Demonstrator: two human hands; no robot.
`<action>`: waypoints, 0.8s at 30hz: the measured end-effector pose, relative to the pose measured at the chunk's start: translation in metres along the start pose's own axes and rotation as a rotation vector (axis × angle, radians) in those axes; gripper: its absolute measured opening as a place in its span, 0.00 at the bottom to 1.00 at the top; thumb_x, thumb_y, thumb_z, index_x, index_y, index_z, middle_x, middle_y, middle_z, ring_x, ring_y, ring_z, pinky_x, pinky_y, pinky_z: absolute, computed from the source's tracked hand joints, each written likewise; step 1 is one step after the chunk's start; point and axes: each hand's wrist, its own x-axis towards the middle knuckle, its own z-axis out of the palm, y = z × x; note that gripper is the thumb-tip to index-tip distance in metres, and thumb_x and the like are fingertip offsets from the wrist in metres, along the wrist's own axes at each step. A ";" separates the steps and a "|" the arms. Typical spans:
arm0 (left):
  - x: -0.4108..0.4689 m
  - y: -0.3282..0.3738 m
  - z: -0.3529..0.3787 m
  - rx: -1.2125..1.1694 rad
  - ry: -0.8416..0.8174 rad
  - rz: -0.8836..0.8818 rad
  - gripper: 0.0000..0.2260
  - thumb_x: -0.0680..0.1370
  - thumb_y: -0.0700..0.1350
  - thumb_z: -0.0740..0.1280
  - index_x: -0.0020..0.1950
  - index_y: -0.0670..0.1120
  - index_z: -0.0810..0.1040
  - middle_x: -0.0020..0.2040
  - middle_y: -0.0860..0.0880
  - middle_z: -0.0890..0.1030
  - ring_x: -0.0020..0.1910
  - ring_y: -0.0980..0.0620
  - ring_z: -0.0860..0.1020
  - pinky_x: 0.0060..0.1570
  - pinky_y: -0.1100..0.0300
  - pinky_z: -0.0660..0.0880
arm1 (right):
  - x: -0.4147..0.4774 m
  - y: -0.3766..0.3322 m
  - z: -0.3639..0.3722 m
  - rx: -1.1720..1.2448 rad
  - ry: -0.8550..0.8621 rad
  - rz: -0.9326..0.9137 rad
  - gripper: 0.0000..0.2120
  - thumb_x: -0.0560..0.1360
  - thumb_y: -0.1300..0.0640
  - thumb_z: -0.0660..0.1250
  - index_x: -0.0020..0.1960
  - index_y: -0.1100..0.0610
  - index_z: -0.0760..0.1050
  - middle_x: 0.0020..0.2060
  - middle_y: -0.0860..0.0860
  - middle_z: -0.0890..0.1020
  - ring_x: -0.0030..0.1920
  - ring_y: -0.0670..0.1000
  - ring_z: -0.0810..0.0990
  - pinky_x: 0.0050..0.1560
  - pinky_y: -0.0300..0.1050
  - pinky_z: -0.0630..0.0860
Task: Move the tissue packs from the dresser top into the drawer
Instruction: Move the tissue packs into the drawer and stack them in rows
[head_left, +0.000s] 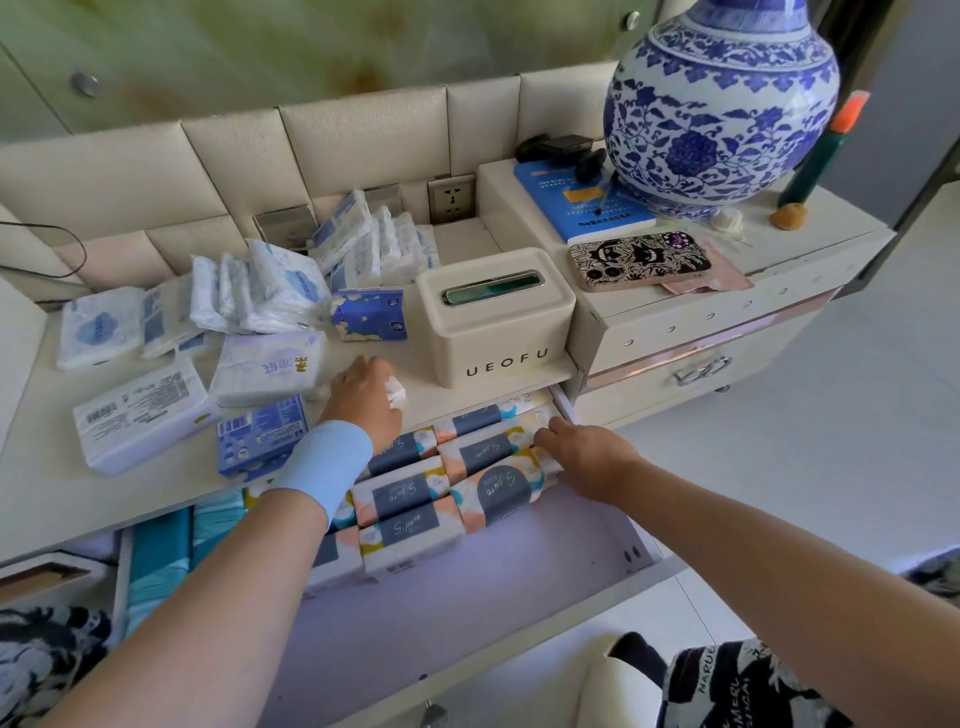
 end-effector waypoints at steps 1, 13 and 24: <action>-0.002 0.000 0.000 -0.026 0.011 0.001 0.19 0.76 0.41 0.66 0.66 0.46 0.68 0.67 0.44 0.69 0.66 0.42 0.66 0.62 0.50 0.68 | -0.001 0.003 -0.002 0.046 -0.012 -0.026 0.21 0.75 0.59 0.69 0.67 0.53 0.68 0.60 0.53 0.74 0.53 0.58 0.81 0.43 0.50 0.78; -0.052 0.055 -0.003 -0.391 -0.114 0.259 0.14 0.67 0.51 0.77 0.46 0.52 0.74 0.54 0.54 0.73 0.53 0.54 0.74 0.52 0.60 0.71 | -0.014 -0.008 -0.028 0.285 0.287 -0.003 0.27 0.72 0.59 0.68 0.68 0.52 0.64 0.62 0.52 0.69 0.49 0.57 0.79 0.43 0.52 0.79; -0.071 0.057 0.012 -0.259 -0.256 0.300 0.19 0.68 0.53 0.77 0.54 0.53 0.74 0.55 0.57 0.74 0.58 0.57 0.74 0.54 0.61 0.70 | -0.026 -0.001 -0.022 0.225 0.505 -0.016 0.09 0.77 0.55 0.67 0.54 0.58 0.80 0.45 0.57 0.79 0.38 0.62 0.80 0.33 0.51 0.77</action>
